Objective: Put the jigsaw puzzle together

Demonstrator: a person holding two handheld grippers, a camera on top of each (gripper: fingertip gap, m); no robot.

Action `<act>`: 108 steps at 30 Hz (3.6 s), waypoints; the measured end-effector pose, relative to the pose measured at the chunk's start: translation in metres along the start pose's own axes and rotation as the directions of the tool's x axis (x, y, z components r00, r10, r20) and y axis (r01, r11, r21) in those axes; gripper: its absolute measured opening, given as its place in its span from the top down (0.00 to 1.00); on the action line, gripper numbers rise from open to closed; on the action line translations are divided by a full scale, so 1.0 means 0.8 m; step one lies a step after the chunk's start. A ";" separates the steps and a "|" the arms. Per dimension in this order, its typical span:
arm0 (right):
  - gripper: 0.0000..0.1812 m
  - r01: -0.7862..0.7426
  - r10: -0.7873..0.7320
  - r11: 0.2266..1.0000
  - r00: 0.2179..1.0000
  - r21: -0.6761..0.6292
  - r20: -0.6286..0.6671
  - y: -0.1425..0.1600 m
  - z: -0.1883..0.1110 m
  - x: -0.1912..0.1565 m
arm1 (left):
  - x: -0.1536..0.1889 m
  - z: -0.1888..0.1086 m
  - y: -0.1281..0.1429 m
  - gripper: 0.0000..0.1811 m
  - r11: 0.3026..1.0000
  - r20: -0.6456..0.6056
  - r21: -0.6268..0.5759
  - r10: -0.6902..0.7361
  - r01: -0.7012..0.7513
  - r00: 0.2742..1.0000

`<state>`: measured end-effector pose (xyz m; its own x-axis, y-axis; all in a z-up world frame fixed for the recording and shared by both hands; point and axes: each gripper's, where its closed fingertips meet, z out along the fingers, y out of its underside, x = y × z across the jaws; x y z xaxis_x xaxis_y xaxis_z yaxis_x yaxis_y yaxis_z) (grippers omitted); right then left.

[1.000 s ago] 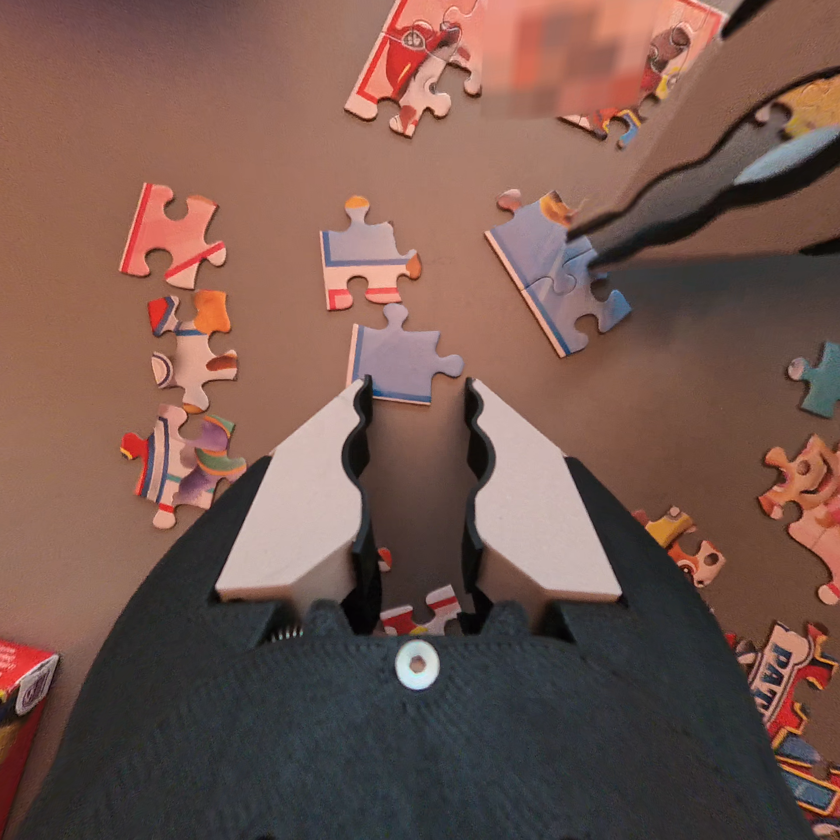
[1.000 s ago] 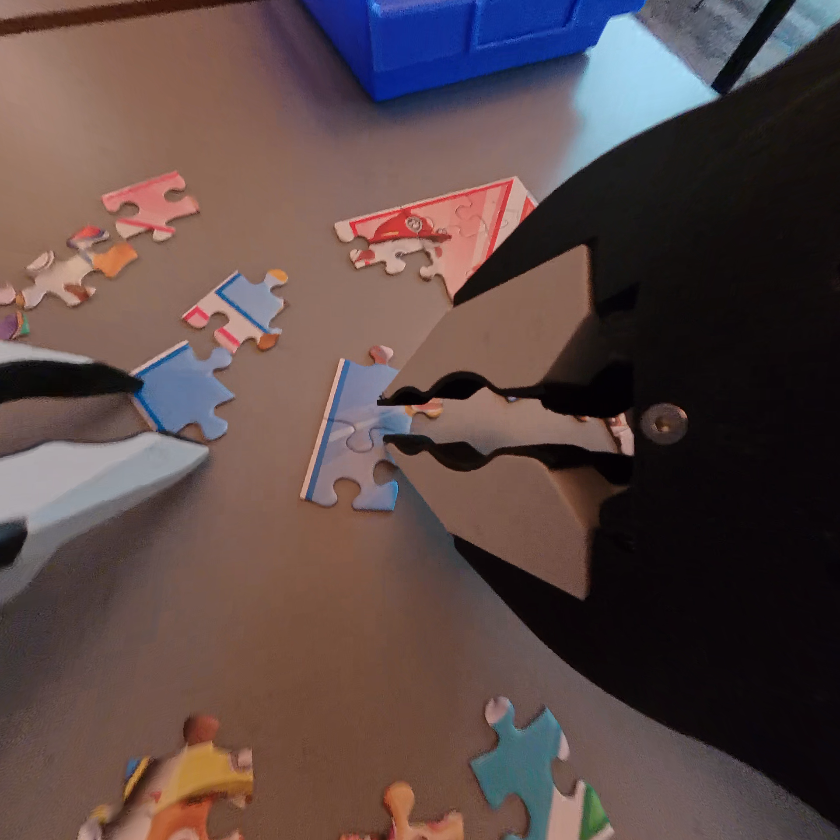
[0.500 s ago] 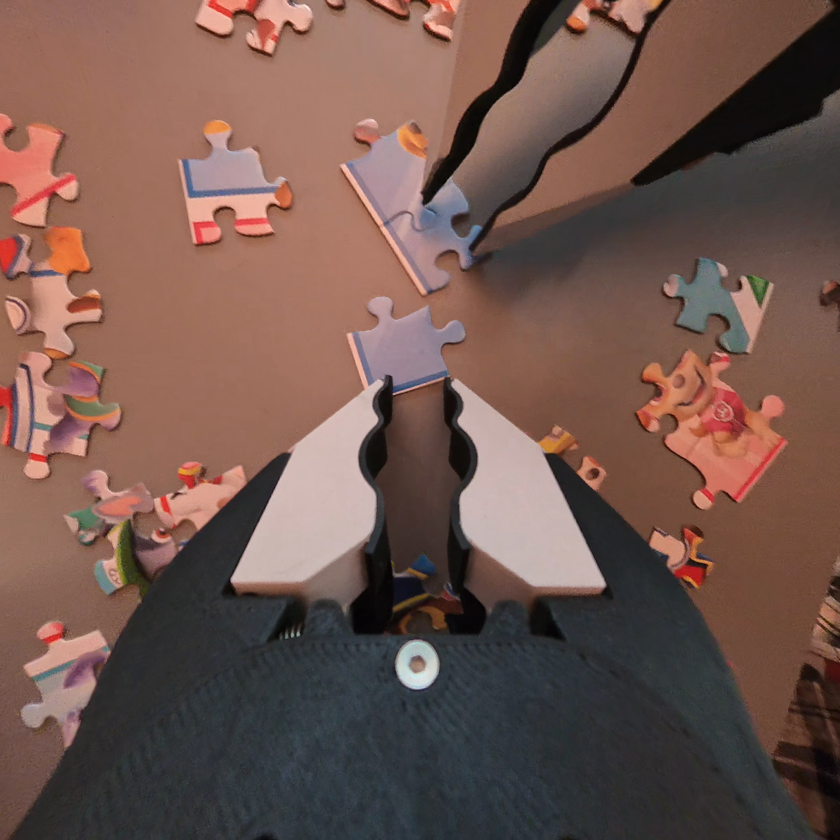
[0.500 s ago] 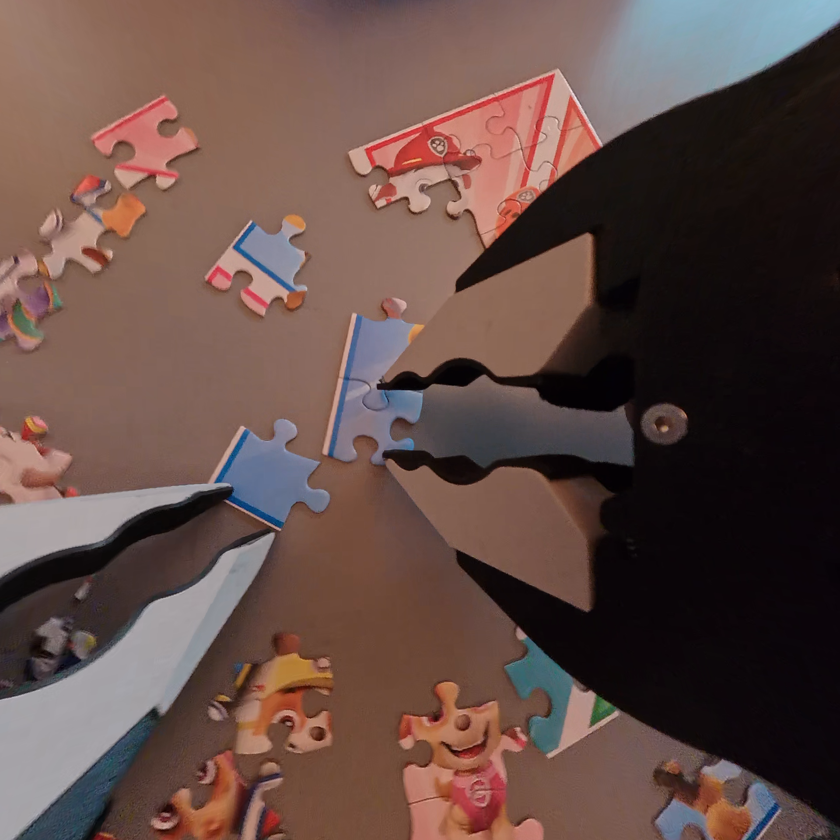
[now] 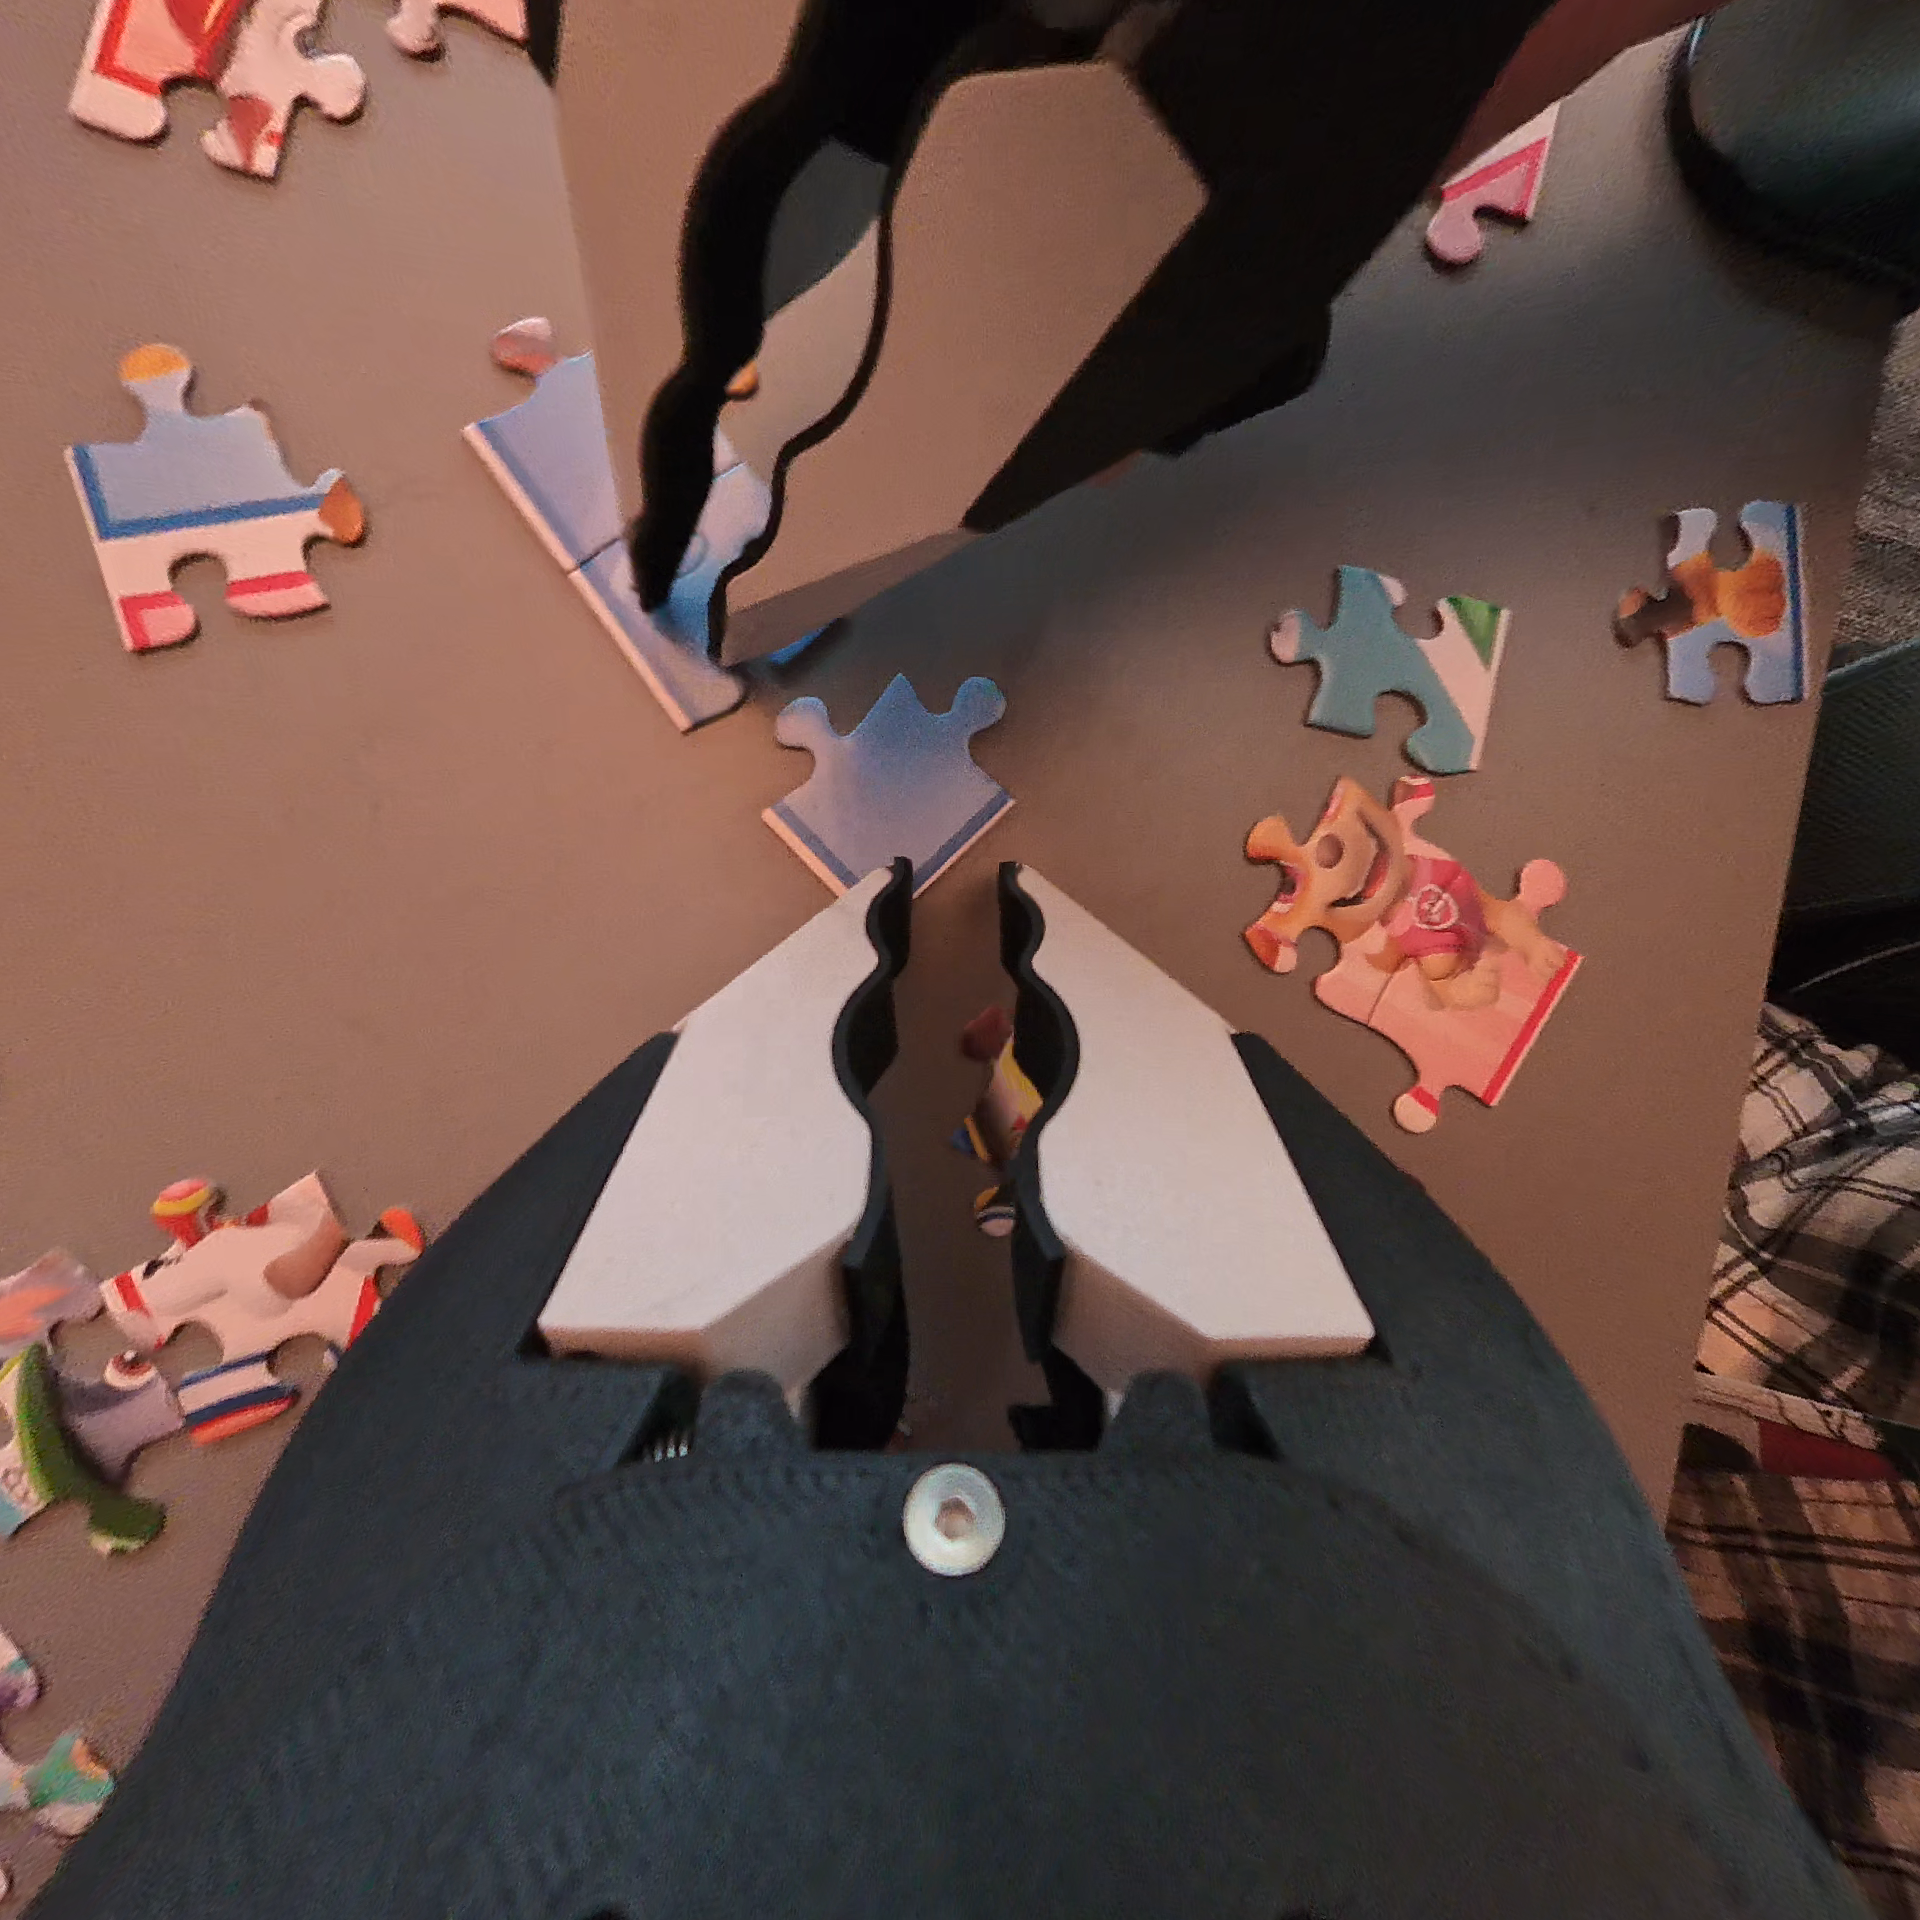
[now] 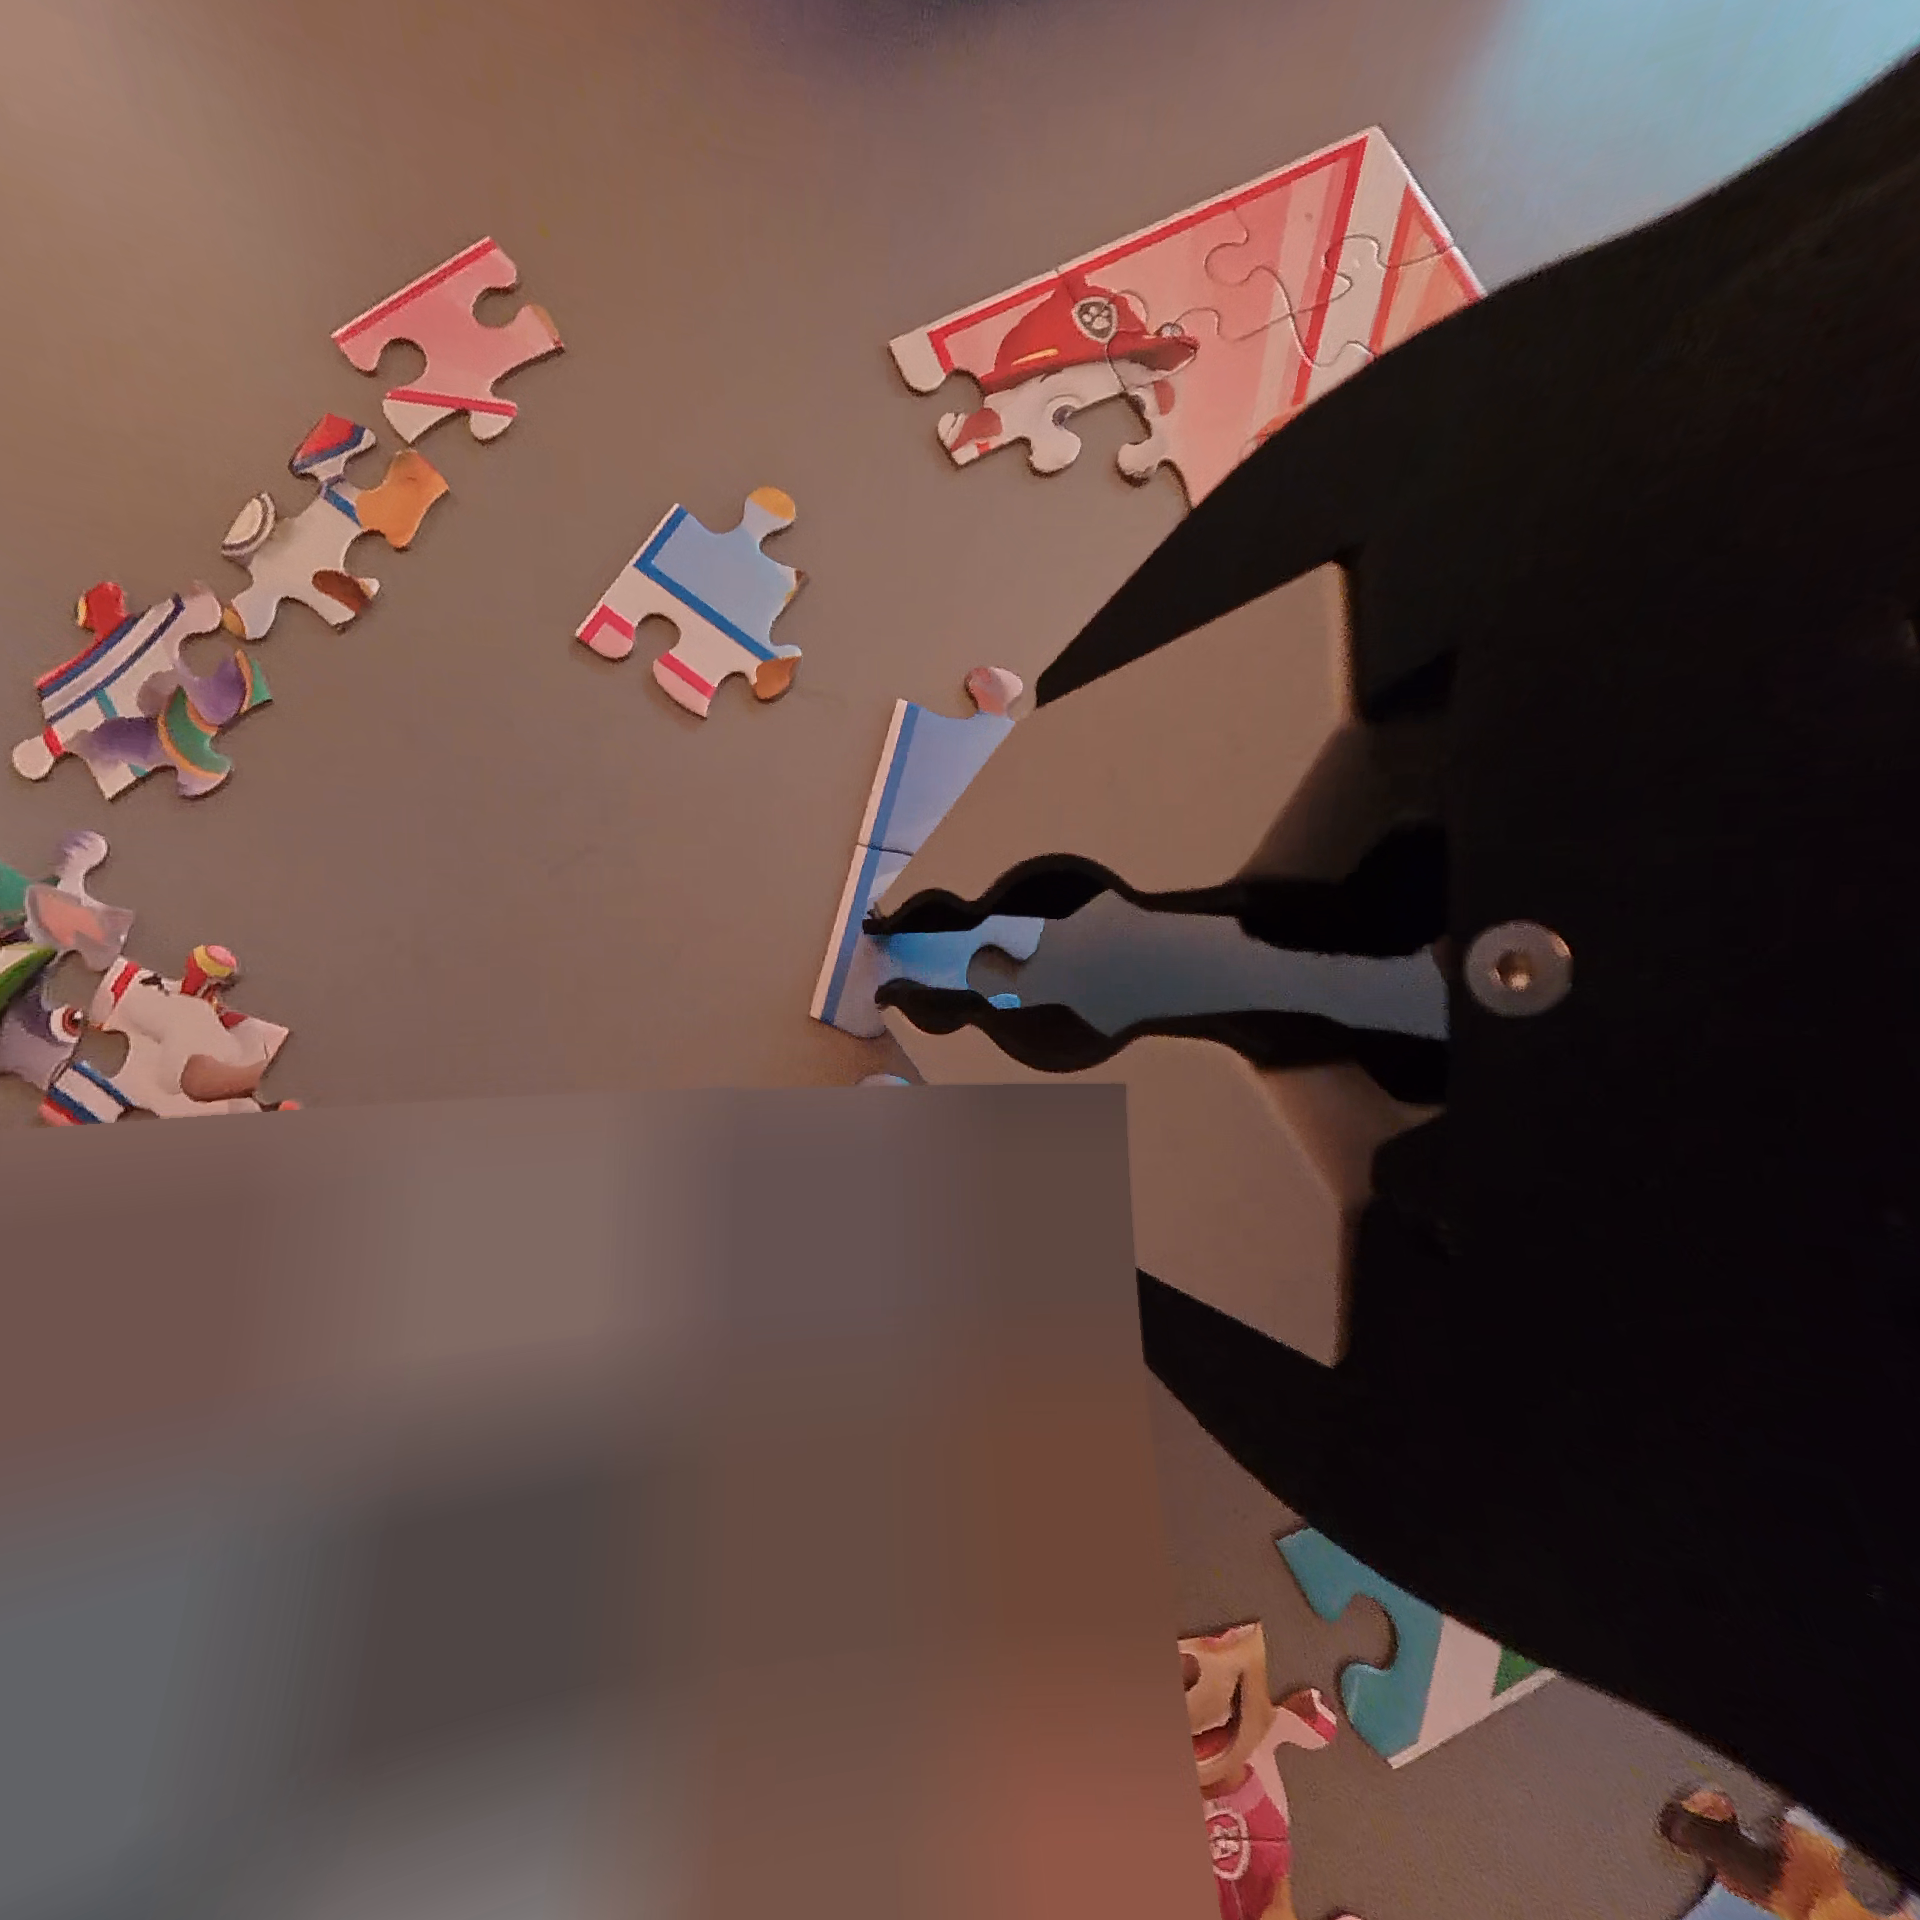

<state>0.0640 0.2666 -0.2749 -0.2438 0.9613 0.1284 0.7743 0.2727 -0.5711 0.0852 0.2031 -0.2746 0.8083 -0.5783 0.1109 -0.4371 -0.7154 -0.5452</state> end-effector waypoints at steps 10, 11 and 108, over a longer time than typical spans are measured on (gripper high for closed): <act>0.85 -0.029 0.035 0.998 0.994 -0.058 0.100 0.031 -0.030 -0.058 | -0.019 -0.005 0.004 0.83 1.000 -0.006 0.021 -0.023 0.024 1.000; 0.85 -0.041 0.044 0.998 0.994 -0.037 0.104 0.028 -0.029 -0.059 | -0.019 -0.005 0.003 0.83 1.000 -0.013 0.017 -0.022 0.023 1.000; 0.91 -0.113 0.124 0.988 0.987 -0.107 0.102 0.134 -0.141 -0.172 | 0.121 0.010 -0.043 0.87 0.911 -0.116 0.082 0.412 -0.405 0.904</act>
<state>0.2464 0.1679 -0.2622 -0.2041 0.9786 -0.0264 0.8548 0.1650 -0.4920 0.1819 0.1748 -0.2515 0.5050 -0.8627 -0.0282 -0.6928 -0.3857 -0.6093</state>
